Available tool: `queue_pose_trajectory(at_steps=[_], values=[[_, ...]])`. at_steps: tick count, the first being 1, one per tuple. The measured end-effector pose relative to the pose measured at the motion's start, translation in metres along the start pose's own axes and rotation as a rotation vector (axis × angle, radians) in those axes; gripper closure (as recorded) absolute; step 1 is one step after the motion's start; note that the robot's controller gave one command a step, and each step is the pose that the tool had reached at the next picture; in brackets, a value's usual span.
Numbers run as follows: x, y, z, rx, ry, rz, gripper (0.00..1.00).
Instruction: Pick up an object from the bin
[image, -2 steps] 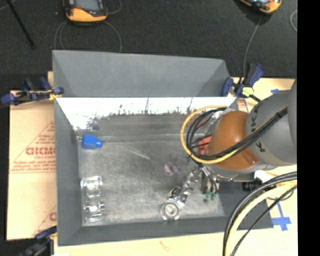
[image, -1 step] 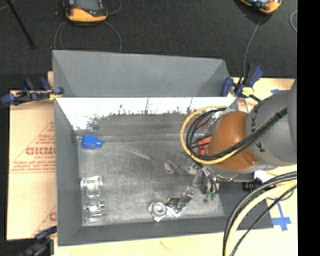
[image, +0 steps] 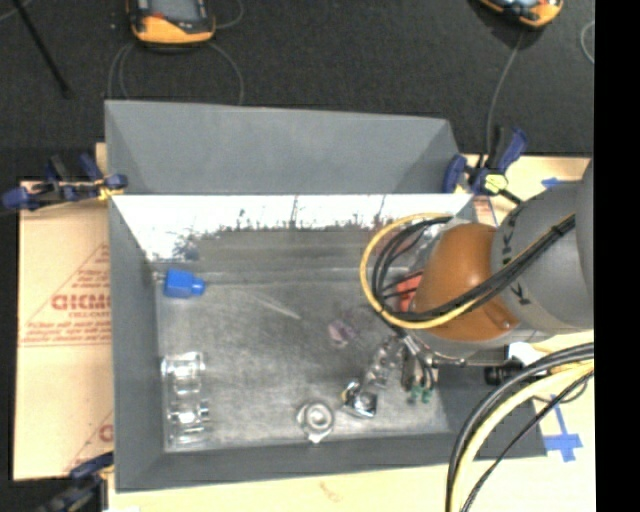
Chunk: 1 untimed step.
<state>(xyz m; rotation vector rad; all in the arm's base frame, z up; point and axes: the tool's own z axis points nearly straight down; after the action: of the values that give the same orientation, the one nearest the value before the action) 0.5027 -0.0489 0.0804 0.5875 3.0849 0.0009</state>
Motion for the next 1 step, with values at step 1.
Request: queue_pose_trajectory(at_steps=[1], values=[[-0.0027,0.0001,0.0,-0.002,-0.012,0.002,0.0]])
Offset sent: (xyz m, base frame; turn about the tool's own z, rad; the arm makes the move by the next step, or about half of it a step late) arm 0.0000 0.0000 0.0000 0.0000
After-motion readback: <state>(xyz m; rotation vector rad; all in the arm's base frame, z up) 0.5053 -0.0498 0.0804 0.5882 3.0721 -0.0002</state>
